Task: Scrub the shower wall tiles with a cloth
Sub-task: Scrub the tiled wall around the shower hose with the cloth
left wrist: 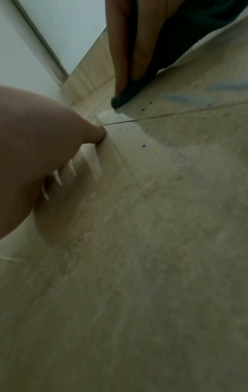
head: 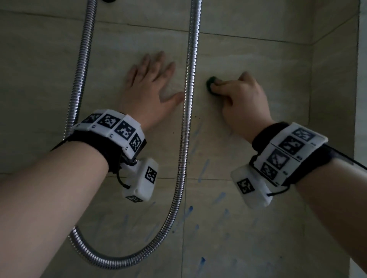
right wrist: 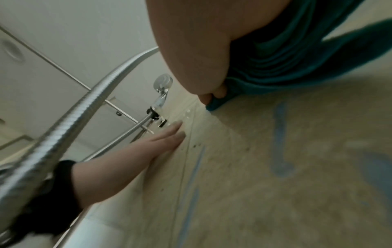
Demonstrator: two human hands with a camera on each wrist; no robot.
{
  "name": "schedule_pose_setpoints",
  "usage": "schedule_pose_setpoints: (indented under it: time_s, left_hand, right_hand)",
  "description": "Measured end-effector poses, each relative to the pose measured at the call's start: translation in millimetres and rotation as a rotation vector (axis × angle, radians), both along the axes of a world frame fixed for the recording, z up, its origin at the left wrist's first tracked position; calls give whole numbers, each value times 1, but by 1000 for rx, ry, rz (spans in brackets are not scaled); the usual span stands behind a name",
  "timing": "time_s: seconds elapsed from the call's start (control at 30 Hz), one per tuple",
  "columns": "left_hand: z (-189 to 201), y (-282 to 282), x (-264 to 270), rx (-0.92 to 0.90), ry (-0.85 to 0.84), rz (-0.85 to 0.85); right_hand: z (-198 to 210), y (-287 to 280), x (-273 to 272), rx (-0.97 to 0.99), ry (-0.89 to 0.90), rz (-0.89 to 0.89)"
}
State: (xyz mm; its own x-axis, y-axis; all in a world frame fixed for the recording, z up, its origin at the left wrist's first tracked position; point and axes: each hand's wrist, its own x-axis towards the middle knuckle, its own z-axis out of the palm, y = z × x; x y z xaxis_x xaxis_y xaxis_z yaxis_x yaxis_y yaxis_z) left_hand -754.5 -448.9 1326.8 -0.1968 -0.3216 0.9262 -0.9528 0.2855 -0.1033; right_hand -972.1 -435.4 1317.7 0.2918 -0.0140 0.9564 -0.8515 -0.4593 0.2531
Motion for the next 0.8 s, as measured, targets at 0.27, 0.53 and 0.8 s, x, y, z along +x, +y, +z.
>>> schedule_pose_setpoints:
  time_s: [0.27, 0.53, 0.8]
  left_hand:
    - [-3, 0, 5, -53, -40, -2]
    - [-4, 3, 4, -27, -56, 23]
    - [-3, 4, 7, -18, -66, 13]
  right_hand:
    - [-53, -1, 4, -137, 620, 14]
    - [-41, -2, 16, -134, 349, 52]
    - [-33, 2, 18, -123, 614, -46]
